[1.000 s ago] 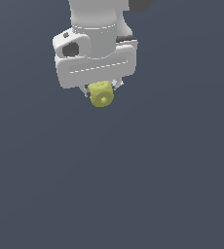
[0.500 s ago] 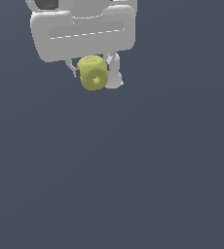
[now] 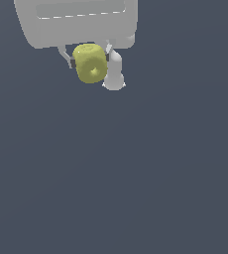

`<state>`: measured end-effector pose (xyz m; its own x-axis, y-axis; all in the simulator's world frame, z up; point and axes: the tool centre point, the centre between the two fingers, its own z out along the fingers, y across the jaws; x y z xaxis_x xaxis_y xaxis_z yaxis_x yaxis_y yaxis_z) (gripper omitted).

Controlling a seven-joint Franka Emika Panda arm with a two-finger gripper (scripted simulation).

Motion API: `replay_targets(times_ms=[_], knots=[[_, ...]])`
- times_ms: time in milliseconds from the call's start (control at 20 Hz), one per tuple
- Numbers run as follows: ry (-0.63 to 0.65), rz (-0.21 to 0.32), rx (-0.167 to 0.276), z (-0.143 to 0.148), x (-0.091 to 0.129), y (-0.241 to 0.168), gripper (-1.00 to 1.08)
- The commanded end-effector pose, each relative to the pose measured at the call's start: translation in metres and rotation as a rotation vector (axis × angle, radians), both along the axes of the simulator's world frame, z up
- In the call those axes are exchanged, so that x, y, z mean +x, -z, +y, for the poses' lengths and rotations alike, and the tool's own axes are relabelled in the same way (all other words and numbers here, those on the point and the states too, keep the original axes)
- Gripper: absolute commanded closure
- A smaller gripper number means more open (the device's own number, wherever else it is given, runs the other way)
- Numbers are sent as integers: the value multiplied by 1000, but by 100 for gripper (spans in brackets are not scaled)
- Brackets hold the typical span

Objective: Pick up the object and move it to a goal position.

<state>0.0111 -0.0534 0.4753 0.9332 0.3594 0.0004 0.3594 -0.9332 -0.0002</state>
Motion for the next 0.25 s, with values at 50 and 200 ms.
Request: replay_targets(times_ms=[50,200], knots=[[0,0,0,-1,1,-3,108],[0,0,0,-1,1,-3,108]])
